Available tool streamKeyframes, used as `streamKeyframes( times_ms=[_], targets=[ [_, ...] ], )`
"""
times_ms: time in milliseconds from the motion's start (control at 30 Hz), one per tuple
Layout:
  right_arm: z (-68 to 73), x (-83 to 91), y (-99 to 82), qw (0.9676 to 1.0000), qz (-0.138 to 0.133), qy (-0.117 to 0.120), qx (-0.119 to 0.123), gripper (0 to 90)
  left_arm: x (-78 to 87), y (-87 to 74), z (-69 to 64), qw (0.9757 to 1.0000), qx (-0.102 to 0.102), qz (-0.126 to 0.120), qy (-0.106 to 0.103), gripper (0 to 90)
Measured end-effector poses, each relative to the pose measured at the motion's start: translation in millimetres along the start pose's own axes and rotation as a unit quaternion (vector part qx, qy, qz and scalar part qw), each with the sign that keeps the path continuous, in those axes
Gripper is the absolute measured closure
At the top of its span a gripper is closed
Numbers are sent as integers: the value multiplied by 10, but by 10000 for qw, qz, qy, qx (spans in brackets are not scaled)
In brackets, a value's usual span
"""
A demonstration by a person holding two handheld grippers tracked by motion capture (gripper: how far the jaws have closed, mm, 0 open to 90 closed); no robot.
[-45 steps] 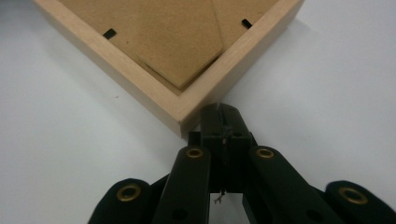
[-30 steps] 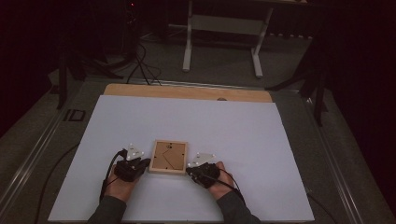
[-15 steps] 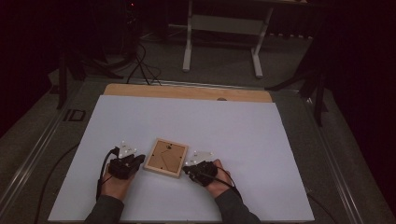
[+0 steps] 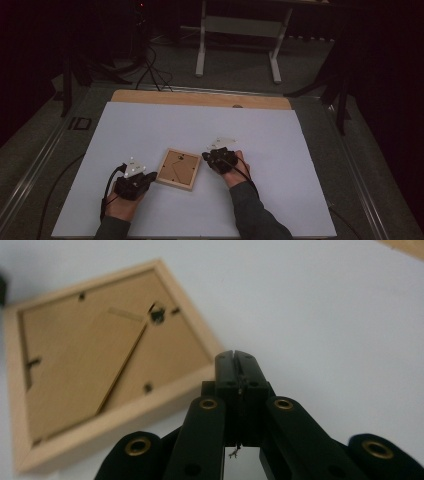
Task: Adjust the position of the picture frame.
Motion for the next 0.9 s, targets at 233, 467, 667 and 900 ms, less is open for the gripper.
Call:
streamKeyframes(
  times_ms=[233, 467, 667, 900],
  targets=[
    [-84, -183, 74, 9999, 110, -65, -57, 899, 27, -148, -93, 9996, -86, 260, -46, 897],
    [-130, -304, 74, 9996, 198, -96, -152, 899, -34, -211, -146, 9987, -215, 465, -34, 897],
    [-124, -369, 49, 9993, 306, -37, -204, 899, -105, -230, -137, 9979, -267, 589, -2, 898],
    [-105, -355, 33, 9991, 385, -30, -154, 899, -168, -205, -140, 9976, -299, 627, 31, 898]
  ],
)
Point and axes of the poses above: each handheld gripper's, and its own axes: x roughly backward along the jaws, y roughly out of its top, z roughly to its left, the point moved 10 cm from there along -x, roughly forward along the jaws, and after that the axes turned 4 degrees about -z, right-handed, at the moved point
